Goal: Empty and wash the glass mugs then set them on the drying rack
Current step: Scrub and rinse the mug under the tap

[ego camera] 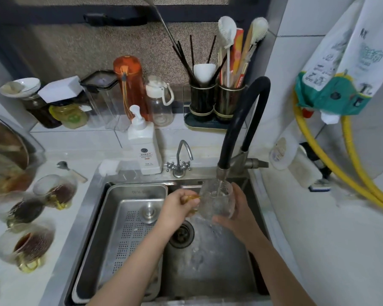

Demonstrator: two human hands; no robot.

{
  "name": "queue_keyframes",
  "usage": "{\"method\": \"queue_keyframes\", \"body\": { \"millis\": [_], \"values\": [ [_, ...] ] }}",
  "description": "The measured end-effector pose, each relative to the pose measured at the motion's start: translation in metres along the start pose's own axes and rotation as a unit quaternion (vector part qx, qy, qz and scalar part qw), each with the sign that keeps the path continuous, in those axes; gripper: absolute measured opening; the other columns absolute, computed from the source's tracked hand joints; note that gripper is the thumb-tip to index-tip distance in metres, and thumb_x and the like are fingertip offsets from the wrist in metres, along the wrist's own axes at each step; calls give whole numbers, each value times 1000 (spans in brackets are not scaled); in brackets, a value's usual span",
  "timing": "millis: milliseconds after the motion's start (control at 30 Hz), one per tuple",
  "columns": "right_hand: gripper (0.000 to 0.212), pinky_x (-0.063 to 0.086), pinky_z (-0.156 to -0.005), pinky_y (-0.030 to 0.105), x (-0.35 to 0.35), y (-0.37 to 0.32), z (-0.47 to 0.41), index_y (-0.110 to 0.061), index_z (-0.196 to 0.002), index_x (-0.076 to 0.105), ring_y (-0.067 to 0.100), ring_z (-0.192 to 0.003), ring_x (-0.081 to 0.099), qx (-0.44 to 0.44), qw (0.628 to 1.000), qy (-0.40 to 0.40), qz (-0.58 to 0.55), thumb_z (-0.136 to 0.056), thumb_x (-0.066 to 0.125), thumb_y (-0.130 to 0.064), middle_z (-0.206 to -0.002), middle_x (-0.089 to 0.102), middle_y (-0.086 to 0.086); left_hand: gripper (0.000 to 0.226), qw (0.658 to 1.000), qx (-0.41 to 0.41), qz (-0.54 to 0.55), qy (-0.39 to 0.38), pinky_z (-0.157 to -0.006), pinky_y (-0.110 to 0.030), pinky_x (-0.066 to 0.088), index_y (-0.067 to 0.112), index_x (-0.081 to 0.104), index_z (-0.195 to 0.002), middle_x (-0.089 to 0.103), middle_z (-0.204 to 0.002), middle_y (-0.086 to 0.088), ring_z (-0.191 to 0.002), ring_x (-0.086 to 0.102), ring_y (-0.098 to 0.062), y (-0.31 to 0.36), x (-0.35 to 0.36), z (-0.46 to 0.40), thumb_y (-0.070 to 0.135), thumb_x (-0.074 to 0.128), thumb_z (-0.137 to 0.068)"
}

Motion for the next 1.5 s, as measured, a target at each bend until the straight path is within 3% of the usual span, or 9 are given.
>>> {"method": "queue_keyframes", "body": {
  "millis": [167,333,500,600,800,1100,1267,1367,1500],
  "values": [
    [73,50,-76,9,-7,-13,12,-28,-124,43,-8,-106,58,-49,998,13,-29,-63,79,-12,-115,59,-18,19,999,16,-32,6,-62,-23,56,24,61,-75,63,-75,-5,-69,62,-20,-1,16,2,9,71,-82],
    [49,52,-82,21,3,-13,6,-15,-128,50,13,-106,63,-43,998,-43,-27,-83,69,-10,-114,65,-5,14,994,63,-74,42,-68,-22,56,26,64,-80,69,-77,-1,-72,65,-10,-5,-11,15,14,71,-81],
    [56,34,-103,31,-53,4,-51,-13,-145,30,27,-130,38,49,988,92,112,-95,53,-22,-144,35,11,16,998,57,-34,17,-59,-10,48,18,62,-78,64,-73,-8,-65,60,-7,3,10,9,4,70,-81],
    [77,27,-114,48,-81,26,-92,-12,-145,30,37,-140,20,73,966,87,233,-82,64,-41,-150,18,20,13,999,44,-12,20,-65,-20,52,18,63,-80,67,-74,-9,-71,61,-17,-3,22,4,8,71,-81],
    [74,23,-115,41,-100,36,-127,-11,-144,30,37,-139,22,131,934,93,318,-84,67,-34,-148,18,22,13,998,47,-26,30,-84,-49,54,25,65,-80,70,-81,-11,-84,65,-36,-9,26,1,14,73,-80],
    [49,36,-96,25,-85,29,-105,-1,-128,49,21,-109,44,32,975,138,169,-83,67,-6,-135,35,18,13,997,32,-38,56,-77,-36,57,23,63,-80,70,-83,-9,-80,67,-23,-12,23,7,11,68,-84],
    [45,48,-100,38,-36,28,-38,-19,-131,50,14,-116,58,23,998,-62,21,-89,58,-33,-125,60,-1,9,998,29,-29,44,-73,-32,59,19,63,-86,70,-86,-6,-80,68,-15,-16,10,16,10,63,-88],
    [71,53,-90,29,-1,31,-10,-8,-134,42,16,-114,60,-35,994,-102,5,-74,78,-18,-122,61,-4,6,1000,20,17,10,-65,-25,58,9,62,-92,70,-84,-6,-72,69,-9,-18,-1,22,5,59,-89],
    [88,51,-94,51,9,22,9,-14,-134,44,31,-116,58,-6,997,-50,-58,-60,89,-22,-124,59,11,5,997,-28,67,-19,-60,-25,59,3,59,-95,66,-82,-9,-70,67,-15,-21,-5,29,4,56,-91]
  ]
}}
Point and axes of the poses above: each hand's wrist, its own z-axis away from the middle knuckle, its own x-axis out of the palm, y = z × x, the point moved 3 cm from there along -z, towards the middle knuckle
